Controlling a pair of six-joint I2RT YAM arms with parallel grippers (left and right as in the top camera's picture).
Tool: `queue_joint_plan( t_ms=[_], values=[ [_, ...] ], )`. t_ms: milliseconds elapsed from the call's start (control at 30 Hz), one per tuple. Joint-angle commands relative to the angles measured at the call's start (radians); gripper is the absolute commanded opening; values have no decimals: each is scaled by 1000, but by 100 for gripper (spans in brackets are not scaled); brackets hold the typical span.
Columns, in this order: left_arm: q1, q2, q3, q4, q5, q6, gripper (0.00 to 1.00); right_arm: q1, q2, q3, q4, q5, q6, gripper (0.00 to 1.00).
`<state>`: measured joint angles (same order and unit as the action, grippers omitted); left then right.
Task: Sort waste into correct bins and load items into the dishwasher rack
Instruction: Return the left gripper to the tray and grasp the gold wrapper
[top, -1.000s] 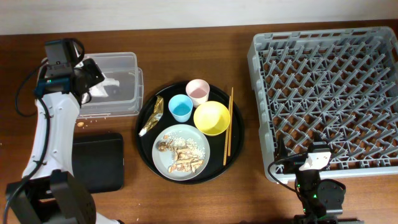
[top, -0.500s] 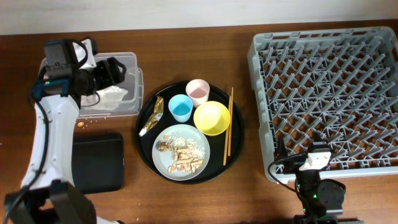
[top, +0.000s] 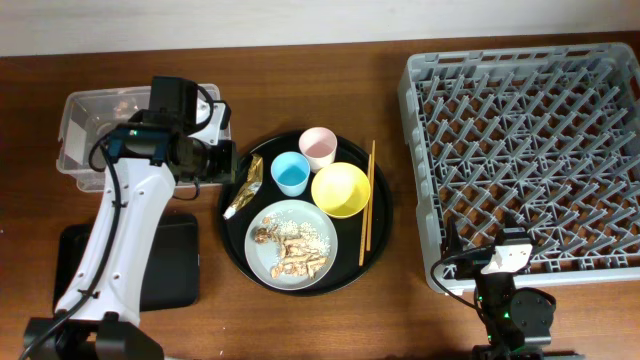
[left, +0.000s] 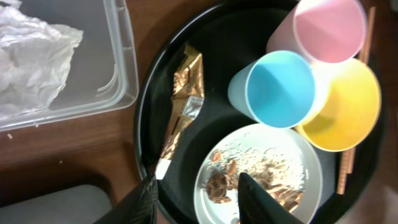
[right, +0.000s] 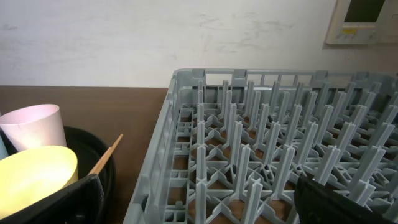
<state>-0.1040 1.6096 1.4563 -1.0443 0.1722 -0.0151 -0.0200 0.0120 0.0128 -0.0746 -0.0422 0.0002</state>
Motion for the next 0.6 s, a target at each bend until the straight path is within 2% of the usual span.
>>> queue_joint_plan(
  t_ms=[0,67,367,567],
  values=[
    [0,12,-49,5,-39,20,38,-6,-6,-7,-3,9,4,99],
    [-6,19,-70,11,-39,20,33,-6,-6,-7,-3,9,4,99],
    [-69,103,-97,54,-40,69,34,-6,-6,-7,-3,9,4,99],
    [-85,153,-97,103,-113,73,35,-6,-6,-7,-3,9,4,99]
  ],
)
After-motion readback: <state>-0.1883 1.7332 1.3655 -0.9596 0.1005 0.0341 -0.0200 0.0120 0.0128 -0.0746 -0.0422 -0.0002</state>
